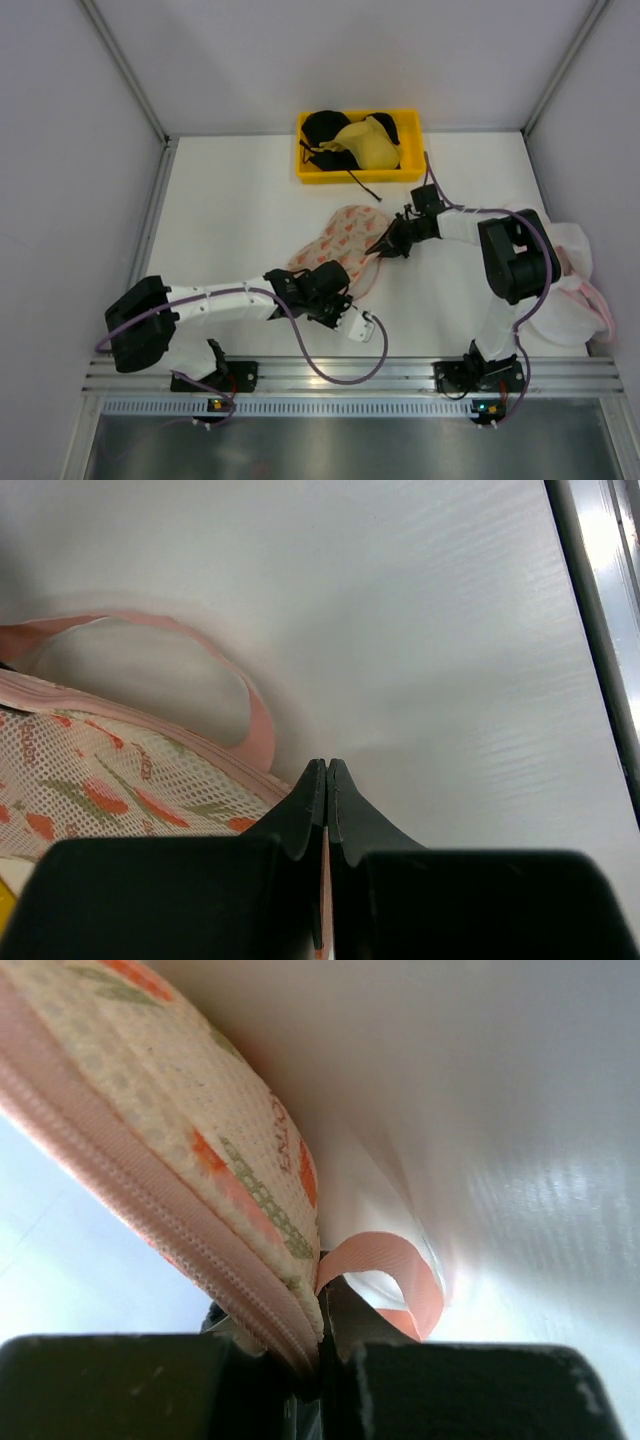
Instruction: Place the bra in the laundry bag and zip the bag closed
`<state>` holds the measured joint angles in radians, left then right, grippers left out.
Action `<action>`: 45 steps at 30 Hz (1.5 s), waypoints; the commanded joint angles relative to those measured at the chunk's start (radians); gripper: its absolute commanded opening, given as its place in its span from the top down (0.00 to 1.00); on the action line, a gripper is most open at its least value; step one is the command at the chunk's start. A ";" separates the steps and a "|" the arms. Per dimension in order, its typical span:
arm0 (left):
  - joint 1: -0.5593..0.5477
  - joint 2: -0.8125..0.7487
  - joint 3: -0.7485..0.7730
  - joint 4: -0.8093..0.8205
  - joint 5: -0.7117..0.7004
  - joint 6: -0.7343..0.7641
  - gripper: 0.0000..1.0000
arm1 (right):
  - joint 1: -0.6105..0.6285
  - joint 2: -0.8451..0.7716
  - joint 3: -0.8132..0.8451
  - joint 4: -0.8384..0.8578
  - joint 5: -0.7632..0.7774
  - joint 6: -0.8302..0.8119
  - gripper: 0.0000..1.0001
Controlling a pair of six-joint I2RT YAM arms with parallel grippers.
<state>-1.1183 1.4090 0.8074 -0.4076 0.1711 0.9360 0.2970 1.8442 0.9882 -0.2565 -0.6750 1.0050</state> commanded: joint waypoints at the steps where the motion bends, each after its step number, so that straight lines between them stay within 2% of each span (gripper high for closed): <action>1: -0.005 -0.001 0.039 -0.063 0.090 -0.078 1.00 | -0.019 -0.002 0.070 0.066 0.037 -0.031 1.00; 2: 0.005 0.022 0.062 -0.053 0.071 -0.101 1.00 | -0.019 -0.006 0.073 0.069 0.028 -0.037 0.91; 4: 0.026 0.097 0.123 -0.043 0.067 -0.172 1.00 | -0.021 -0.029 0.072 0.069 0.011 -0.057 0.63; 5: 0.047 0.123 0.186 -0.043 0.062 -0.213 1.00 | -0.024 -0.040 0.070 0.066 0.000 -0.071 0.38; 8: 0.093 0.206 0.290 -0.045 0.076 -0.293 1.00 | -0.039 -0.065 0.087 -0.028 -0.024 -0.158 0.08; 12: 0.136 0.264 0.364 -0.022 0.094 -0.350 1.00 | -0.067 -0.091 0.132 -0.188 -0.052 -0.338 0.04; 15: 0.141 0.291 0.398 0.010 0.097 -0.362 1.00 | -0.081 -0.144 0.078 -0.207 -0.107 -0.332 0.07; 18: 0.143 0.320 0.435 0.029 0.110 -0.390 1.00 | -0.072 -0.203 -0.023 -0.112 -0.144 -0.246 0.11; 23: 0.141 0.363 0.489 0.053 0.148 -0.428 1.00 | -0.003 -0.203 -0.069 -0.009 -0.162 -0.178 0.21; 27: 0.138 0.401 0.550 0.055 0.146 -0.479 1.00 | 0.036 -0.169 -0.071 0.002 -0.163 -0.175 0.29; 30: 0.138 0.407 0.572 0.061 0.154 -0.506 1.00 | 0.040 -0.149 -0.074 -0.013 -0.163 -0.186 0.49; 31: 0.137 0.407 0.570 0.062 0.154 -0.502 1.00 | 0.039 -0.145 -0.066 -0.026 -0.155 -0.196 0.68; 33: 0.135 0.390 0.544 0.061 0.162 -0.490 1.00 | 0.037 -0.134 -0.028 -0.059 -0.144 -0.236 0.85; 34: 0.132 0.380 0.529 0.061 0.166 -0.473 1.00 | 0.034 -0.129 -0.014 -0.091 -0.138 -0.264 0.98; 35: 0.132 0.352 0.486 0.061 0.172 -0.465 1.00 | 0.033 -0.123 0.010 -0.105 -0.136 -0.273 1.00; 45: 0.071 0.104 0.168 -0.008 0.222 -0.434 1.00 | 0.062 -0.051 0.041 -0.141 -0.173 -0.419 1.00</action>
<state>-1.0061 1.5993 1.0325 -0.3508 0.3168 0.5072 0.3401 1.7714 0.9768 -0.4034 -0.8520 0.6735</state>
